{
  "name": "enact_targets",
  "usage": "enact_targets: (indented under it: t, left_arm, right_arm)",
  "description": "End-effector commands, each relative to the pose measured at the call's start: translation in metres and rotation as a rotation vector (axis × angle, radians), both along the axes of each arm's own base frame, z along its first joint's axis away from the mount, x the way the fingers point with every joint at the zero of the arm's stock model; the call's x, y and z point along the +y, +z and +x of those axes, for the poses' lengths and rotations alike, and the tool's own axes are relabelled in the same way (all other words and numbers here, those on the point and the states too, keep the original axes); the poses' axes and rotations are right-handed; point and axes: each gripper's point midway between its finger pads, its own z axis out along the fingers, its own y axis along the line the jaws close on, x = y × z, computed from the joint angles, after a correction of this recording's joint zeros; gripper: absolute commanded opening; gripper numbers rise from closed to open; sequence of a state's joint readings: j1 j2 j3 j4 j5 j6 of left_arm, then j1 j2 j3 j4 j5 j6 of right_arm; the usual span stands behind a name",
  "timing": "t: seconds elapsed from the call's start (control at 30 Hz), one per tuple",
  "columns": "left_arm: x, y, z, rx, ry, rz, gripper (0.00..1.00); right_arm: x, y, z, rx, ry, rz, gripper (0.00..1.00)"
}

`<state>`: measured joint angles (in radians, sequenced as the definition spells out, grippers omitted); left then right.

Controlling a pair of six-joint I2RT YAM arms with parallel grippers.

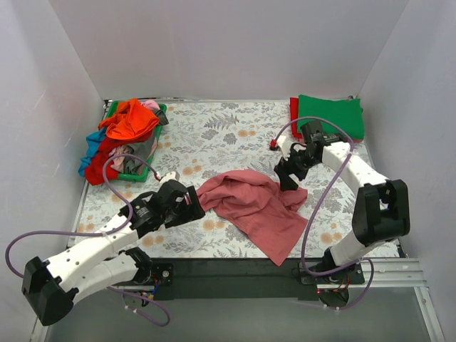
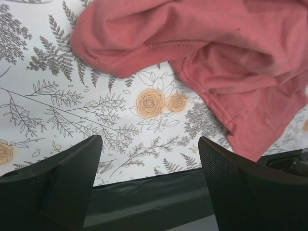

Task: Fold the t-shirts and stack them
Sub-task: Move the tshirt to the center of the board, then flatten the tshirt out

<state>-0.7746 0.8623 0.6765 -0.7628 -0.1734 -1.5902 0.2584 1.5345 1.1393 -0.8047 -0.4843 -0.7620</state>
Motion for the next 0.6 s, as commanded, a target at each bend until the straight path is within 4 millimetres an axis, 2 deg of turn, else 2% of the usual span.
enact_targets:
  t: [0.0, 0.13, 0.2, 0.23, 0.3, 0.4, 0.57]
  left_arm:
    - [-0.010, -0.022, -0.005, 0.052, -0.059, 0.001, 0.79]
    - [-0.025, -0.024, -0.002, 0.047, -0.077, -0.069, 0.77]
    - [-0.038, -0.025, 0.001, 0.037, -0.094, -0.122, 0.77]
    - [-0.038, -0.035, 0.001, 0.057, -0.089, -0.108, 0.77]
    - [-0.039, -0.042, 0.008, 0.054, -0.070, -0.090, 0.77]
    - [-0.031, -0.056, 0.021, 0.045, -0.038, 0.008, 0.77]
    - [-0.022, -0.062, 0.032, 0.033, -0.052, 0.128, 0.71]
  right_arm:
    - [-0.003, 0.016, 0.038, -0.047, -0.075, 0.004, 0.87]
    - [0.004, 0.002, 0.040, 0.048, -0.076, 0.064, 0.84]
    - [0.019, 0.003, 0.029, 0.103, -0.040, 0.131, 0.82]
    - [0.027, 0.001, 0.022, 0.132, -0.018, 0.146, 0.82]
    - [0.033, 0.001, 0.018, 0.142, 0.002, 0.157, 0.81]
    - [0.043, 0.001, 0.013, 0.160, 0.026, 0.179, 0.81]
    - [0.046, 0.001, 0.014, 0.167, 0.029, 0.175, 0.81]
